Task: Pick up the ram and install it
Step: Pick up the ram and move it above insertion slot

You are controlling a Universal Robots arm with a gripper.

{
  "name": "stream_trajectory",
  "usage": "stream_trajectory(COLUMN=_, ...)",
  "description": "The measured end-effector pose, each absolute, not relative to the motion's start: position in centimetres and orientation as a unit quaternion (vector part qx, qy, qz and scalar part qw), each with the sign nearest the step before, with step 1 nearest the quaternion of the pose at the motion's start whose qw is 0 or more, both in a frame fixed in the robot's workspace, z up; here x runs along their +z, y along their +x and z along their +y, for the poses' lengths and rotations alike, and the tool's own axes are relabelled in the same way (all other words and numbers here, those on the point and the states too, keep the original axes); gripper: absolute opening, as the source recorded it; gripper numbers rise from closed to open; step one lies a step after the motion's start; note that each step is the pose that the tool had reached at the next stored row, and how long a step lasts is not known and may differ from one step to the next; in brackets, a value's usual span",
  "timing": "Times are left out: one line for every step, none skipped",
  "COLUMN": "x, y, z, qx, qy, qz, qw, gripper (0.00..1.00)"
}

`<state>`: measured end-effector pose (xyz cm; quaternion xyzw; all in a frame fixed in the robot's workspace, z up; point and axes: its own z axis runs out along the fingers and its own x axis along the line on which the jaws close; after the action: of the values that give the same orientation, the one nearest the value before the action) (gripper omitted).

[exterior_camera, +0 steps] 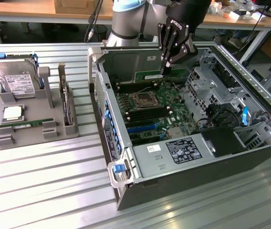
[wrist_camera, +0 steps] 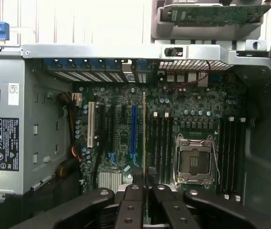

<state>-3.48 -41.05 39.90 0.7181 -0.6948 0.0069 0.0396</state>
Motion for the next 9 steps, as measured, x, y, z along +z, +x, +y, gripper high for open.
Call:
stream_trajectory(x=39.9, y=-3.3, z=-41.0, qx=0.007, qy=0.718, qz=-0.695, qw=0.04, gripper=0.13)
stream_trajectory(x=39.9, y=-3.1, z=-41.0, qx=0.007, qy=0.718, qz=-0.695, qw=0.04, gripper=0.13)
stream_trajectory(x=39.9, y=-2.9, z=-41.0, qx=0.007, qy=0.718, qz=-0.695, qw=0.04, gripper=0.13)
stream_trajectory(x=39.9, y=-2.8, z=-41.0, qx=0.008, qy=0.718, qz=-0.695, qw=0.04, gripper=0.13)
stream_trajectory(x=39.9, y=-2.7, z=-41.0, qx=0.008, qy=0.718, qz=-0.695, qw=0.04, gripper=0.13)
stream_trajectory(x=39.9, y=-2.6, z=-41.0, qx=0.008, qy=0.718, qz=-0.695, qw=0.04, gripper=0.13)
stream_trajectory(x=39.9, y=-2.4, z=-41.0, qx=0.008, qy=0.718, qz=-0.695, qw=0.041, gripper=0.13)
stream_trajectory(x=39.9, y=-2.2, z=-41.0, qx=0.008, qy=0.718, qz=-0.695, qw=0.041, gripper=0.13)
stream_trajectory(x=39.9, y=-2.0, z=-41.0, qx=0.008, qy=0.718, qz=-0.695, qw=0.041, gripper=0.13)
